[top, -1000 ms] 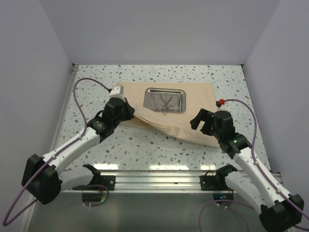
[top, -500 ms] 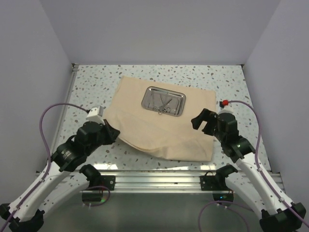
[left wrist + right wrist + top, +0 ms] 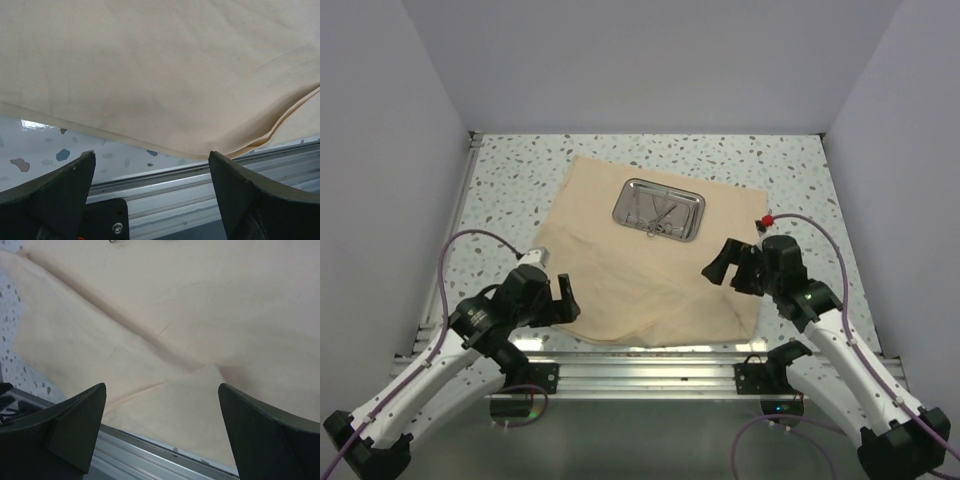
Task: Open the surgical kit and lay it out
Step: Open the surgical kit at the center of the board, then smooth out the surgical kit at the center of the board.
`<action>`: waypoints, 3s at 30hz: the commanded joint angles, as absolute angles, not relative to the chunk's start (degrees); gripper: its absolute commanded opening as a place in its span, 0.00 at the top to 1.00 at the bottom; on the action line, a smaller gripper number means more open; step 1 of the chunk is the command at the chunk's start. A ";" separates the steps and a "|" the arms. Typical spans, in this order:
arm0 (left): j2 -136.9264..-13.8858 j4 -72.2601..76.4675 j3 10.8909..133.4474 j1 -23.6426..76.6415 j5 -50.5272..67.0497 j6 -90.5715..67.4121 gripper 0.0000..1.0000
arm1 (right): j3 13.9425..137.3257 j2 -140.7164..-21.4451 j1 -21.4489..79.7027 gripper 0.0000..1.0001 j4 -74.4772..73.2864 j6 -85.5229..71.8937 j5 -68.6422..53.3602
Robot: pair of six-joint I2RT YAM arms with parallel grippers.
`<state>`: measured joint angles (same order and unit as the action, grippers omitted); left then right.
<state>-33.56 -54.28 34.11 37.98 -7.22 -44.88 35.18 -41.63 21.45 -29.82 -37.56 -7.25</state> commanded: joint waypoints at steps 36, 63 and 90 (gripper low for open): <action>-38.85 -41.49 40.17 38.23 -7.82 -43.68 0.00 | 50.53 -29.01 26.28 1.00 -62.91 -31.38 -18.61; -57.82 -33.23 50.09 38.14 -20.01 -38.15 0.00 | 65.14 -13.27 26.19 0.02 -76.40 -36.73 4.21; -114.43 4.31 71.45 7.73 14.41 -24.52 0.06 | 51.59 -80.22 -15.19 0.07 -24.62 -35.95 0.19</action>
<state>-111.15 0.64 68.60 7.94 9.87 -25.82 49.06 -75.77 -10.90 -30.57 -37.78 7.64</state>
